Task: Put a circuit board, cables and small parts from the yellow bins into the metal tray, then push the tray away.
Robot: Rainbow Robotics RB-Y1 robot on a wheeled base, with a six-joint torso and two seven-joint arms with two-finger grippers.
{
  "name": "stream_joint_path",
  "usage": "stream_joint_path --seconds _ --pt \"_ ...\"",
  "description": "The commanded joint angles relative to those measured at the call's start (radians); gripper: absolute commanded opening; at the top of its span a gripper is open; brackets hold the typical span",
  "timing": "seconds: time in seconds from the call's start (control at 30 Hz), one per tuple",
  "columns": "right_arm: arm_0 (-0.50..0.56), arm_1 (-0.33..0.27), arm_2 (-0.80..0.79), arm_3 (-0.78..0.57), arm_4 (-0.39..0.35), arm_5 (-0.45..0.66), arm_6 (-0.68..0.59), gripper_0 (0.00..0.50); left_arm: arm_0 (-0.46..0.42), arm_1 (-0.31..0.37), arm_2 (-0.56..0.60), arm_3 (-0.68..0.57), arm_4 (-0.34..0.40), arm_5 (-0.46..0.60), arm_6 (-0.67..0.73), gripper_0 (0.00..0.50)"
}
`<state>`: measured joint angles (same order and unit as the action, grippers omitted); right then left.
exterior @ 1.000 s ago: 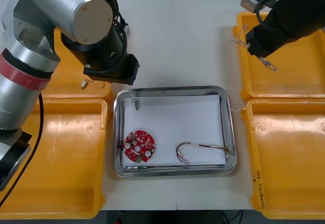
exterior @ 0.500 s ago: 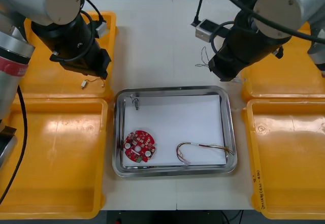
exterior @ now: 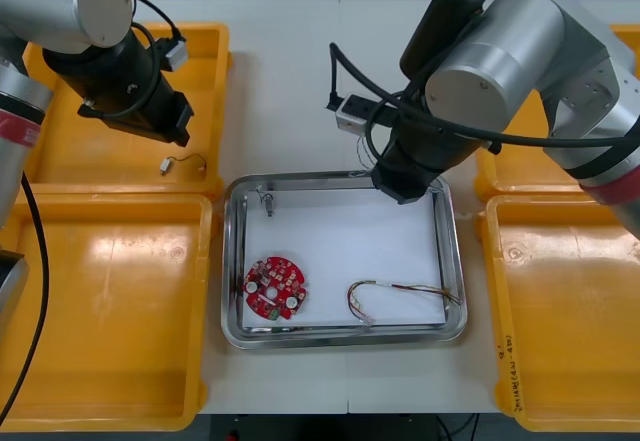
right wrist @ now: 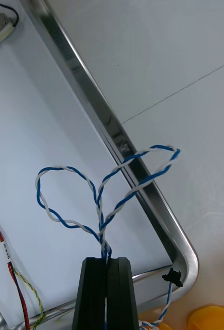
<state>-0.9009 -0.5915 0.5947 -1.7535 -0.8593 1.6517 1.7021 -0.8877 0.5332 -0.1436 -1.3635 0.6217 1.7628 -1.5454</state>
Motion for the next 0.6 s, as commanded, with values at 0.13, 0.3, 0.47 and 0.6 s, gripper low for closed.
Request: stream_joint_path --seconds 0.13,0.3,0.47,0.6 --pt "-0.035 0.019 0.119 -0.035 0.054 -0.050 0.016 0.000 -0.053 0.039 0.029 0.047 -0.031 -0.060 -0.206 0.500" --pt "-0.016 0.012 0.174 -0.035 0.089 -0.072 0.025 0.000 -0.022 0.039 0.027 0.050 -0.042 -0.089 -0.217 0.500" --pt "0.010 0.006 0.194 -0.035 0.105 -0.093 0.025 0.000 0.007 0.039 0.027 0.052 -0.050 -0.129 -0.228 0.500" --pt "0.031 0.004 0.200 -0.035 0.111 -0.115 0.033 0.000 0.041 0.039 0.024 0.050 -0.050 -0.166 -0.236 0.500"
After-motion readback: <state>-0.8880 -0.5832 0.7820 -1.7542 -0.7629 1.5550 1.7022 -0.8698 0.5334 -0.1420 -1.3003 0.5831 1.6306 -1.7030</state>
